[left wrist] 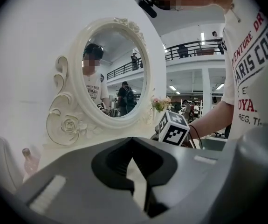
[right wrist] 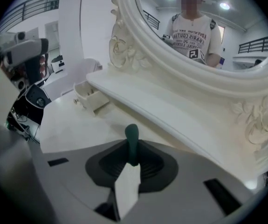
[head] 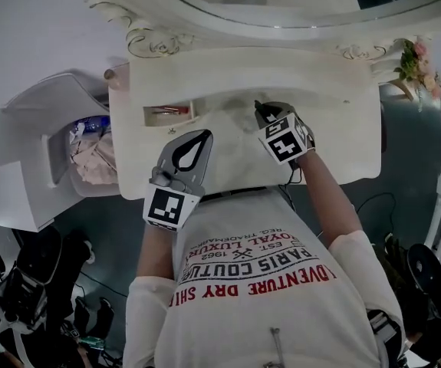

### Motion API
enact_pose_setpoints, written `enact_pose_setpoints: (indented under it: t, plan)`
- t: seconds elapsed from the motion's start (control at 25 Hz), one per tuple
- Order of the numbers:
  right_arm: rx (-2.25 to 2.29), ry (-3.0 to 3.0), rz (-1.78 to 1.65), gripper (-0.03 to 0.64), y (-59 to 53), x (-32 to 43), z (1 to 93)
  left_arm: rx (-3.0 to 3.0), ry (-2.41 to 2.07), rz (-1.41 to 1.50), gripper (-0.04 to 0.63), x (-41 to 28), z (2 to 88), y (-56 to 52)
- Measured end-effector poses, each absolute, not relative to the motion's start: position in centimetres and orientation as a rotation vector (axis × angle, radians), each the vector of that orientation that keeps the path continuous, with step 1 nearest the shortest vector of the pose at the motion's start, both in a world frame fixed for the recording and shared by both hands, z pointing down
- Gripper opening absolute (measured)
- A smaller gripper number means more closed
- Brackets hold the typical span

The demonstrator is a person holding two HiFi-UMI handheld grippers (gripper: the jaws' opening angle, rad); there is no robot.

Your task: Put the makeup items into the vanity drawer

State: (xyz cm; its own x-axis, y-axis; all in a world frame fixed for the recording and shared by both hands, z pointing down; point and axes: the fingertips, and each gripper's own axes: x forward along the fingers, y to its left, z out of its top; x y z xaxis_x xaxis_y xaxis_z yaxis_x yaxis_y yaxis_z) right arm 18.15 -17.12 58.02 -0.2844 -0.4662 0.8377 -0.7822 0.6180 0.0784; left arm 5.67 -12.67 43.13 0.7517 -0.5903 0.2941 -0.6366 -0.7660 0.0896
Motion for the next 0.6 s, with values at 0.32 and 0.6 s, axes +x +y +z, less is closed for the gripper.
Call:
enact_pose_setpoints:
  t: [0.32, 0.6]
  plan:
    - [0.975, -2.094, 0.337, 0.058, -18.5, 8.6, 52.9, 2.826, -1.026, 0.317, 0.011, -1.4, 41.1, -12.9]
    - [0.854, -2.137, 0.285, 0.058, -19.0, -0.3, 52.9, 2.762, -1.136, 0.327, 0.011, -9.0, 41.0, -13.3]
